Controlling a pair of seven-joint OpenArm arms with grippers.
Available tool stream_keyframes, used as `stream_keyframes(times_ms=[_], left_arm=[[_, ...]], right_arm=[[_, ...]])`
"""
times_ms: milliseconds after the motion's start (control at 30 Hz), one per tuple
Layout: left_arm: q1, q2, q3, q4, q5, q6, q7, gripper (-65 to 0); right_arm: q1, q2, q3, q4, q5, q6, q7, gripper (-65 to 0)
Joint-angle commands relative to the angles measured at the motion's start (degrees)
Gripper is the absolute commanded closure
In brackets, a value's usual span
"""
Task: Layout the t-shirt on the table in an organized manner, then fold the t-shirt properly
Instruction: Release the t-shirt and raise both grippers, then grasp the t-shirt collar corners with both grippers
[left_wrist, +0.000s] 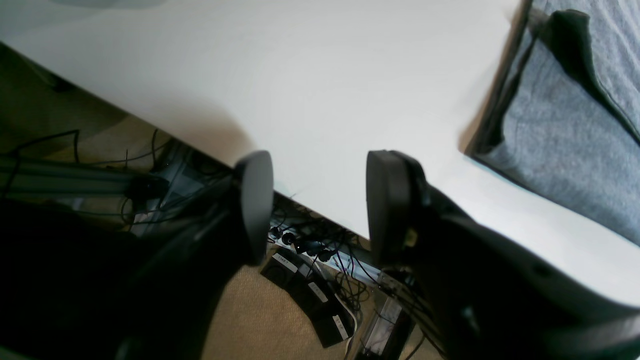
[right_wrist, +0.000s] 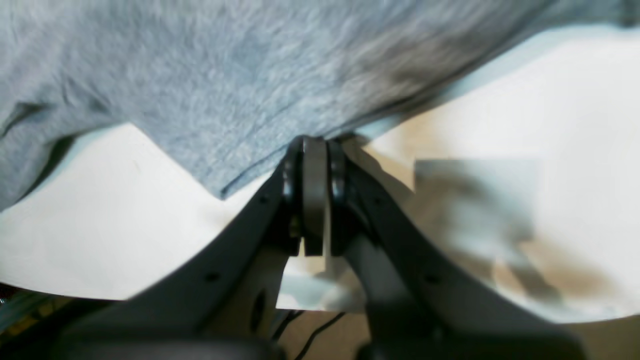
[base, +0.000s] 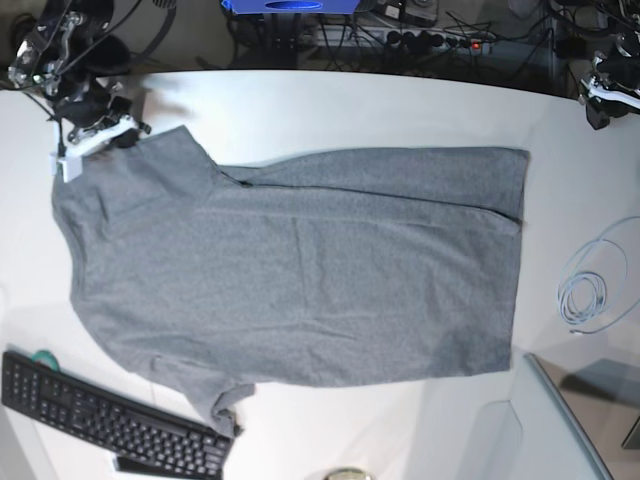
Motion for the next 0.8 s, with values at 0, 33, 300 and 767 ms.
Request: stream_keyframes(times_ms=[0, 33, 300, 767], left_arm=[[0.23, -0.89, -0.21, 0.9, -0.71, -0.18, -1.03, -28.3], [0.23, -0.89, -0.21, 0.9, -0.71, -0.18, -1.03, -28.3], [0.23, -0.89, -0.12, 0.81, -0.71, -0.18, -1.03, -28.3], [-0.04, -0.98, -0.3, -0.86, -0.71, -0.18, -1.03, -28.3]], right_arm=[[0.65, 0.45, -0.1, 1.87, 0.78, 0.25, -0.47, 0.0], [0.74, 0.45, -0.1, 3.02, 0.78, 0.25, -1.44, 0.0], [0.48, 0.28, 0.07, 5.83, 0.78, 0.17, -6.18, -13.5], [2.76, 0.28, 1.83, -3.31, 0.87, 0.25, -0.29, -41.0]])
